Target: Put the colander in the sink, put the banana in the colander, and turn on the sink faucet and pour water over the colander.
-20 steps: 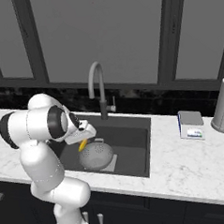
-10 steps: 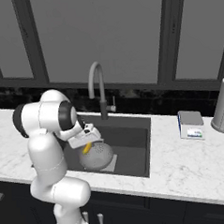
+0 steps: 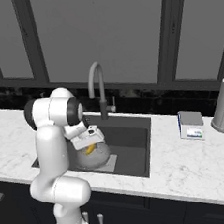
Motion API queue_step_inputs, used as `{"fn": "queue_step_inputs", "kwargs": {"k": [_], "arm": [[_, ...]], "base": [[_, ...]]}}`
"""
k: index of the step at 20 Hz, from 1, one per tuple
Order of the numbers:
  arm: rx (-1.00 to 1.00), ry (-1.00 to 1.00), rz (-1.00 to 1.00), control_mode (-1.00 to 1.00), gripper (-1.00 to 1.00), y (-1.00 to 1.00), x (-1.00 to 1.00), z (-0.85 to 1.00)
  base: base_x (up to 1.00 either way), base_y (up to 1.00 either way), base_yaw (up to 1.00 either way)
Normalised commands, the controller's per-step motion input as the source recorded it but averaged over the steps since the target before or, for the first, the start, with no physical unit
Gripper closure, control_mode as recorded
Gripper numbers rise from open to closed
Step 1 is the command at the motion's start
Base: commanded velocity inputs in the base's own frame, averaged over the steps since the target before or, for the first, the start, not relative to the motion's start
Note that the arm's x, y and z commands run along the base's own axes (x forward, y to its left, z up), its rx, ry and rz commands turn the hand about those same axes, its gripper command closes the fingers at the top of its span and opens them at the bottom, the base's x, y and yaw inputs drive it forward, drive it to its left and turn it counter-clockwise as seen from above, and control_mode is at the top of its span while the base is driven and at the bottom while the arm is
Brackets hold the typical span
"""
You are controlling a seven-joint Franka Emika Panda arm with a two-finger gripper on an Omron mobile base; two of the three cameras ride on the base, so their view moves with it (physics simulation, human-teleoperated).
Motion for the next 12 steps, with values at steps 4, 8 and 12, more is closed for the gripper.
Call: {"fn": "queue_step_inputs", "kwargs": {"k": [4,8,12], "arm": [[0.0,0.18,0.0,-1.0,1.0,-0.02,0.22,-0.32],[0.0,0.12,0.0,-1.0,1.0,0.0,0.17,-0.25],[0.0,0.02,0.0,-1.0,1.0,0.0,-0.09,-0.14]], "base": [[0.0,0.0,0.0],[0.0,0.0,0.0],[0.0,0.0,0.0]]}}
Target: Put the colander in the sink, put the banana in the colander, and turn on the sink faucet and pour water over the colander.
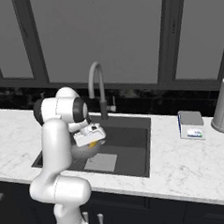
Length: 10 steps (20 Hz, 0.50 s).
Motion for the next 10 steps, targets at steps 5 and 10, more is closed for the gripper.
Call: {"fn": "queue_step_inputs", "kwargs": {"k": [5,10], "arm": [[0.0,0.0,0.0,-1.0,1.0,0.0,-0.23,-0.02],[0.0,0.0,0.0,-1.0,1.0,0.0,-0.34,-0.02]], "base": [[0.0,0.0,0.0],[0.0,0.0,0.0]]}}
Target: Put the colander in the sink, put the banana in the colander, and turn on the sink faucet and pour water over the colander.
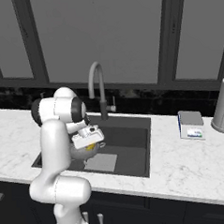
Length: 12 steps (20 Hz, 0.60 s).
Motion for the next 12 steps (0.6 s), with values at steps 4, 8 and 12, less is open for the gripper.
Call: {"fn": "queue_step_inputs", "kwargs": {"k": [4,8,12], "arm": [[0.0,0.0,0.0,-1.0,-1.0,0.0,-0.29,-0.01],[0.0,0.0,0.0,-1.0,-1.0,0.0,-0.2,0.08],[0.0,0.0,0.0,-1.0,-1.0,0.02,-0.17,0.26]], "base": [[0.0,0.0,0.0],[0.0,0.0,0.0],[0.0,0.0,0.0]]}}
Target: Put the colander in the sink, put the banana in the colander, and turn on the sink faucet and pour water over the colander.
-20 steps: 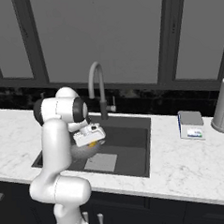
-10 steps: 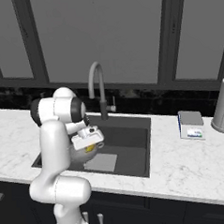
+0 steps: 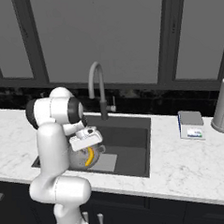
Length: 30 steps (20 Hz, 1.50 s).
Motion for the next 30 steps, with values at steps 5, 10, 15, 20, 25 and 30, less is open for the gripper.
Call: {"fn": "queue_step_inputs", "kwargs": {"k": [5,10,15,20,25,30], "arm": [[0.0,0.0,0.0,-1.0,-1.0,0.02,-0.03,0.46],[0.02,0.0,-0.02,-1.0,-1.0,0.07,-0.22,0.59],[0.04,0.0,-0.03,-1.0,-1.0,0.0,-0.4,0.55],[0.08,0.0,-0.02,-1.0,-1.0,0.0,-0.48,0.6],[0.07,0.0,-0.07,-1.0,-1.0,0.0,-0.55,0.6],[0.04,0.0,-0.09,-1.0,-1.0,0.0,-0.67,0.6]], "base": [[0.0,0.0,0.0],[0.0,0.0,0.0],[0.0,0.0,0.0],[0.0,0.0,0.0],[0.0,0.0,0.0],[0.0,0.0,0.0]]}}
